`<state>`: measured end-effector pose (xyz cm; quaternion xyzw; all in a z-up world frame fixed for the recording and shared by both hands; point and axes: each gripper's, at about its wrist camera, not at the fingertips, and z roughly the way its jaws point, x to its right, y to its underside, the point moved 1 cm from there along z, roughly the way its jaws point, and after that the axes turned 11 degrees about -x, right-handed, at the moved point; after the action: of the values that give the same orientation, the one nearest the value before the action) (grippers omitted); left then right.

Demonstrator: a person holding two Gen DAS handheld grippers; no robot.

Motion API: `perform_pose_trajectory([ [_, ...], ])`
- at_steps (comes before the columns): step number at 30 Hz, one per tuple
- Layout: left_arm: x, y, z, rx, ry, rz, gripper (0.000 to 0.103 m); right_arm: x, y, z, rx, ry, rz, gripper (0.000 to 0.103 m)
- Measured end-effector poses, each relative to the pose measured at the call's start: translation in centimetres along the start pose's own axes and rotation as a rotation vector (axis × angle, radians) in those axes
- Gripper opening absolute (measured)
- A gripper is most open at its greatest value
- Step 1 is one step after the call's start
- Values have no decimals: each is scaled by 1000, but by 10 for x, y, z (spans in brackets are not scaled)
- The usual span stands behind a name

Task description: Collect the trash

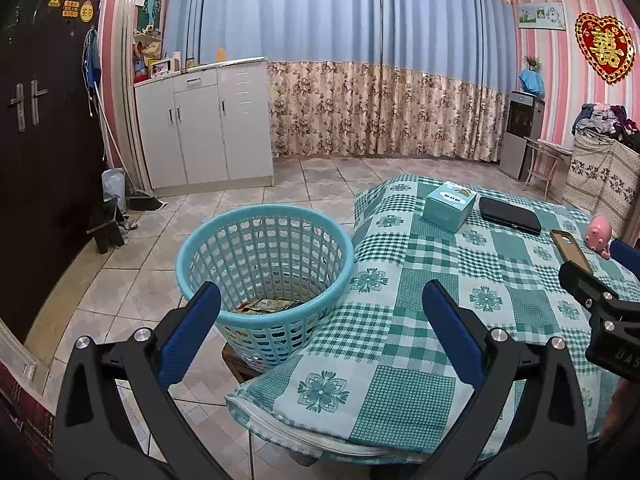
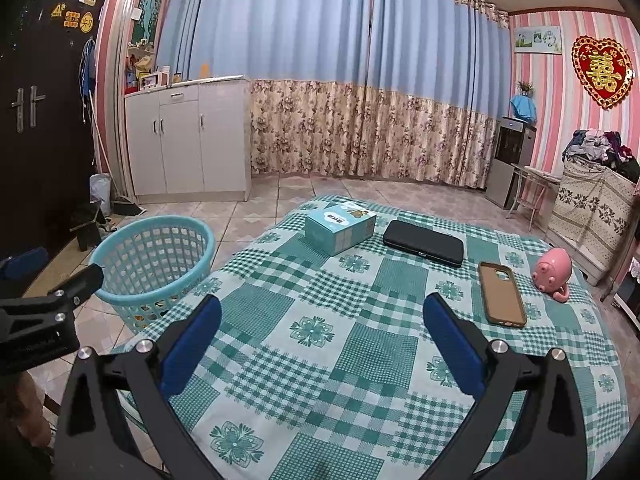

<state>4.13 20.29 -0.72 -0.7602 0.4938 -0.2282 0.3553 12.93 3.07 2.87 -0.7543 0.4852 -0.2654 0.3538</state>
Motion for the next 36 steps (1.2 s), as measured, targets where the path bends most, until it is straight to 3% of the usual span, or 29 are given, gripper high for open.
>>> perform_pose_trajectory([
  [36, 7, 2, -3, 2, 7, 13, 98, 13, 1, -9, 12, 26, 37, 98],
])
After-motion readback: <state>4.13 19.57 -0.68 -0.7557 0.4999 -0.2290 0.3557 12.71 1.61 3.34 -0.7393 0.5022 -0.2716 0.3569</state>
